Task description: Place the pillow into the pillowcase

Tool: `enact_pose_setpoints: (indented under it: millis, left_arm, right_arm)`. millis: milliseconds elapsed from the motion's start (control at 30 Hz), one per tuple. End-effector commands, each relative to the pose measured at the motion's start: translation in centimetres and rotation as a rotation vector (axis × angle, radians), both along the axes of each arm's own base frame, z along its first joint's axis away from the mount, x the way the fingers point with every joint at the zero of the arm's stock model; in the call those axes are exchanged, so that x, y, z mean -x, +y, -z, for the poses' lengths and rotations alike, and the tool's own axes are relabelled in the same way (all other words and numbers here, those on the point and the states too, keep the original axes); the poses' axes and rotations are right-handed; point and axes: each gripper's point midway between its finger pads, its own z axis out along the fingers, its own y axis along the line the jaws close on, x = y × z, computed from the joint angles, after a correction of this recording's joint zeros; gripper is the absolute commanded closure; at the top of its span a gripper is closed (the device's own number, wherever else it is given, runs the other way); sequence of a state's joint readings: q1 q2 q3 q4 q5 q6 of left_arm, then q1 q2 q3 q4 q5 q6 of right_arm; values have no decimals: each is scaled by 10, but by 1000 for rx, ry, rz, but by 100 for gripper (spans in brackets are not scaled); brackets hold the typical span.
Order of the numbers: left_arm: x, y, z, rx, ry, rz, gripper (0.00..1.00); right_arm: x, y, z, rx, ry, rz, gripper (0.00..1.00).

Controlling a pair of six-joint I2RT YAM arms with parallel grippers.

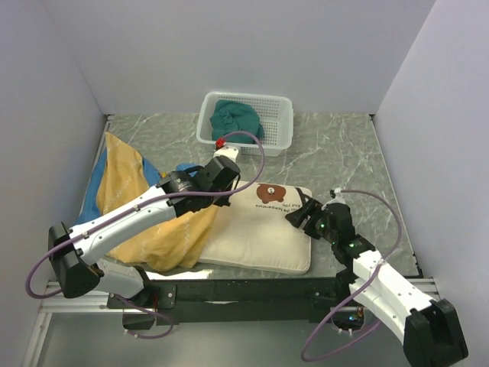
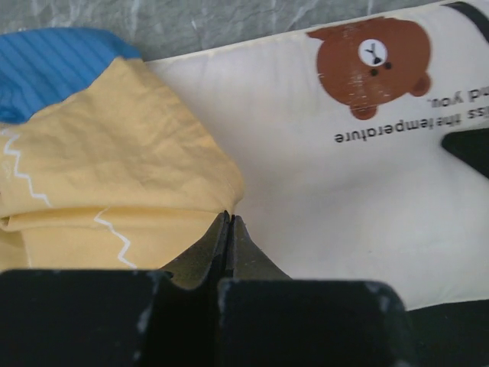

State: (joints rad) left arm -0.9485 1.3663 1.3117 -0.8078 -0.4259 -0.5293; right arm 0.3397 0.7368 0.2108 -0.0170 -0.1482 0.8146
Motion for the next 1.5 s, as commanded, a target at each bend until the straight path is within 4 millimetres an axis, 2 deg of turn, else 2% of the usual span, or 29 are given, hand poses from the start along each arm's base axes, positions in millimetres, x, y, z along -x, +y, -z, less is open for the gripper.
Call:
enact_pose_setpoints:
  millis: [0, 33, 67, 133, 200, 233, 300, 333, 400, 433, 500, 533, 633, 733, 867, 900, 967, 1000, 1067, 1100, 1133, 1200, 1233, 1267, 1300, 1333, 1367, 1433, 1467]
  left_arm:
    - [8, -31, -42, 150, -35, 144, 99]
    - [10, -32, -50, 172, -46, 166, 99]
    - [13, -35, -55, 191, -49, 184, 99]
    - [19, -38, -71, 224, -62, 221, 99]
    - [26, -43, -78, 230, -60, 269, 99]
    - [28, -45, -86, 234, -67, 286, 99]
    - [31, -48, -89, 229, -71, 307, 99]
    - [28, -43, -88, 214, -76, 285, 99]
    - [26, -40, -83, 194, -72, 262, 99]
    - [27, -40, -81, 193, -65, 262, 99]
    - [30, -40, -83, 210, -62, 260, 99]
    - [29, -39, -85, 211, -69, 251, 99]
    - [26, -32, -88, 189, -83, 224, 99]
    - [22, -31, -90, 181, -98, 210, 99]
    - [19, -48, -105, 210, -130, 238, 99]
    - [19, -53, -128, 245, -174, 242, 99]
    - [16, -59, -150, 257, -227, 243, 99]
    - [14, -59, -177, 303, -273, 235, 99]
    - [10, -57, -202, 330, -329, 223, 99]
    - [8, -56, -207, 336, -344, 216, 99]
    - [5, -53, -211, 338, -364, 197, 99]
    - [-6, -40, -198, 269, -381, 130, 99]
    - [-9, -35, -184, 227, -363, 115, 99]
    - [-20, -27, -157, 174, -324, 69, 99]
    - [-25, -22, -143, 154, -300, 51, 99]
    - [-38, -12, -135, 172, -297, 5, 99]
    - [-41, -6, -104, 134, -247, -10, 99]
    - [-49, 6, -85, 153, -205, -58, 99]
    - [-49, 11, -67, 135, -177, -67, 99]
  right_arm:
    - [8, 28, -2, -61, -4, -102, 43]
    - [11, 34, -5, -69, -5, -130, 61]
    - [9, 37, -11, -78, -14, -138, 84]
    - [11, 43, -23, -100, -35, -168, 100]
    - [13, 54, -53, -173, -78, -210, 100]
    - [11, 58, -85, -218, -147, -221, 100]
    - [11, 61, -123, -284, -199, -217, 100]
    - [9, 59, -170, -327, -298, -211, 100]
    - [7, 51, -209, -345, -359, -174, 100]
    - [8, 46, -254, -369, -438, -165, 100]
    - [6, 37, -286, -384, -479, -133, 100]
    - [8, 34, -319, -406, -535, -132, 100]
    - [11, 32, -358, -467, -570, -125, 100]
    - [13, 30, -380, -525, -596, -106, 100]
    - [1, 24, -377, -516, -571, -40, 100]
    - [-3, 24, -369, -502, -551, -29, 100]
    - [-13, 22, -347, -451, -511, 5, 100]
    - [-19, 23, -324, -435, -467, 15, 100]
    - [-21, 29, -302, -431, -424, -8, 100]
    - [-23, 32, -279, -415, -380, -20, 100]
    - [-22, 35, -267, -417, -356, -32, 100]
    - [-15, 38, -242, -434, -313, -80, 100]
    - [-12, 38, -236, -433, -304, -92, 100]
    - [-7, 31, -236, -436, -313, -107, 100]
    - [-5, 29, -231, -427, -307, -121, 100]
    - [-2, 28, -232, -436, -304, -138, 100]
    - [4, 25, -235, -453, -310, -173, 100]
    - [11, 22, -244, -477, -326, -194, 100]
    - [15, 19, -251, -477, -348, -195, 100]
